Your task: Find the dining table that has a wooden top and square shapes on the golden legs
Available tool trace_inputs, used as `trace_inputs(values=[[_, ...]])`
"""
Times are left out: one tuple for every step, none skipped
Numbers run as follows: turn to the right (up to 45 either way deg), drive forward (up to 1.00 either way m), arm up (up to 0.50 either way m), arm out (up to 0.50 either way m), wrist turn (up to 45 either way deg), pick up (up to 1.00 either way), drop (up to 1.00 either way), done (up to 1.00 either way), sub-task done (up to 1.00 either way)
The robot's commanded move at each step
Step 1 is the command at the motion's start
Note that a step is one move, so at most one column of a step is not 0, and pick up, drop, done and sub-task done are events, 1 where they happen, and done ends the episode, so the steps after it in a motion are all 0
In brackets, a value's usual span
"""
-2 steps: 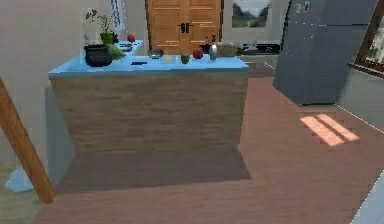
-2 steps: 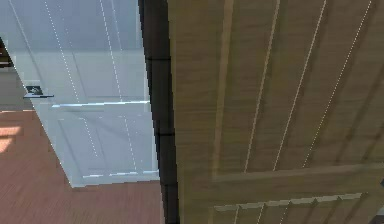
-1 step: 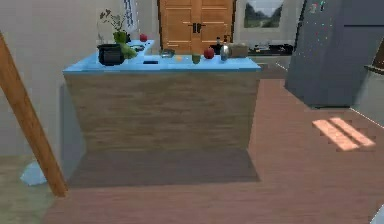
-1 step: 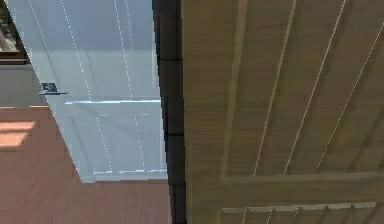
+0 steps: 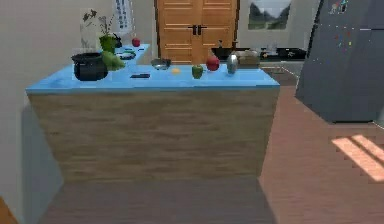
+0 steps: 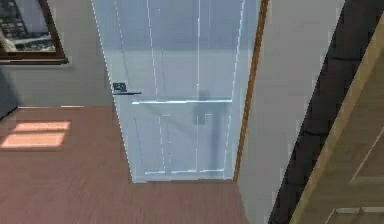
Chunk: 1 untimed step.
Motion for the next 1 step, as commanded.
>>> trace_inputs(values=[[45.0, 0.0, 0.0, 0.0, 0.0, 0.0, 0.0, 0.0, 0.0]])
